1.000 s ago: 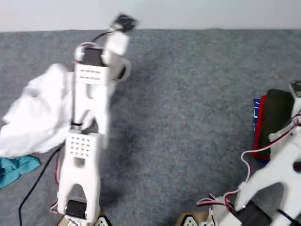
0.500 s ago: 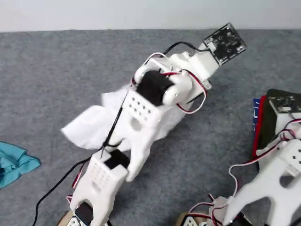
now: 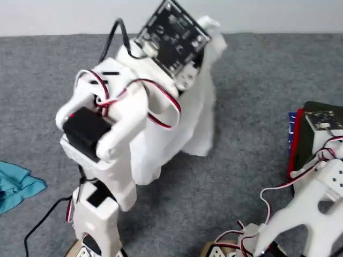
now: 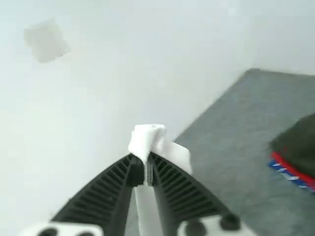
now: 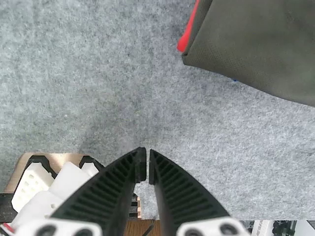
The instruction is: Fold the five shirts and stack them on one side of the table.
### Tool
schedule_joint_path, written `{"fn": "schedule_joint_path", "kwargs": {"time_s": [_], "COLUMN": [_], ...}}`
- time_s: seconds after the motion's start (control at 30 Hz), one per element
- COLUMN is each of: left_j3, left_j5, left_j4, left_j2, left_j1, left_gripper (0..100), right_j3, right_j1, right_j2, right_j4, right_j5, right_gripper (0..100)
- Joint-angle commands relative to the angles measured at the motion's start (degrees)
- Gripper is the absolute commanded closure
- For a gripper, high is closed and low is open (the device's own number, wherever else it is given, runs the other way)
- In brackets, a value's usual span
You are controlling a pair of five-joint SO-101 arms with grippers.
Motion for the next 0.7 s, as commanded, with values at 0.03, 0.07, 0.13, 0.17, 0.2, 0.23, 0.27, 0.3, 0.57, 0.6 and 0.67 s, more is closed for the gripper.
{"fn": "schedule_joint_path", "kwargs": {"time_s": [0.03,0.07,0.13,0.17,0.2,0.23,0.27,0.3,0.57,0.6,0.67], "left_j3": [2.07,3.74,7.60,9.71,12.18,14.81,17.63,20.70,52.18,56.22,63.87], "left_j5": [0.53,0.44,0.35,0.26,0.18,0.18,0.09,0.00,-9.14,-10.55,-12.66], "left_j4": [1.14,1.14,1.14,1.14,1.14,1.14,1.14,1.14,1.14,1.14,0.79], "left_j2": [-3.16,-3.34,-3.52,-3.87,-4.22,-4.75,-5.45,-5.98,-14.15,-15.21,-17.05], "left_j1": [-7.21,-8.62,-11.34,-12.66,-14.07,-15.30,-16.44,-17.67,-26.73,-27.96,-30.86], "left_gripper": [99,99,99,99,99,99,99,99,99,99,99], "right_j3": [-0.62,-0.62,-0.70,-0.70,-0.70,-0.70,-0.70,-0.70,-0.70,-0.70,-0.70], "right_j1": [-2.07,-3.30,-6.20,-7.78,-9.27,-10.77,-12.18,-13.58,-22.90,-23.34,-23.60], "right_j2": [-1.89,-1.89,-1.89,-1.89,-1.89,-1.89,-1.71,-1.45,-1.27,-1.27,-1.27], "right_j4": [1.89,1.98,1.98,1.98,1.80,1.63,1.54,1.54,0.04,-0.57,-2.15], "right_j5": [0.00,0.00,0.00,-0.09,-0.44,-1.32,-2.11,-2.64,-3.34,-3.34,-3.34], "right_gripper": [98.4,98.4,98.4,98.4,98.4,98.4,98.4,98.4,98.4,98.4,98.3]}}
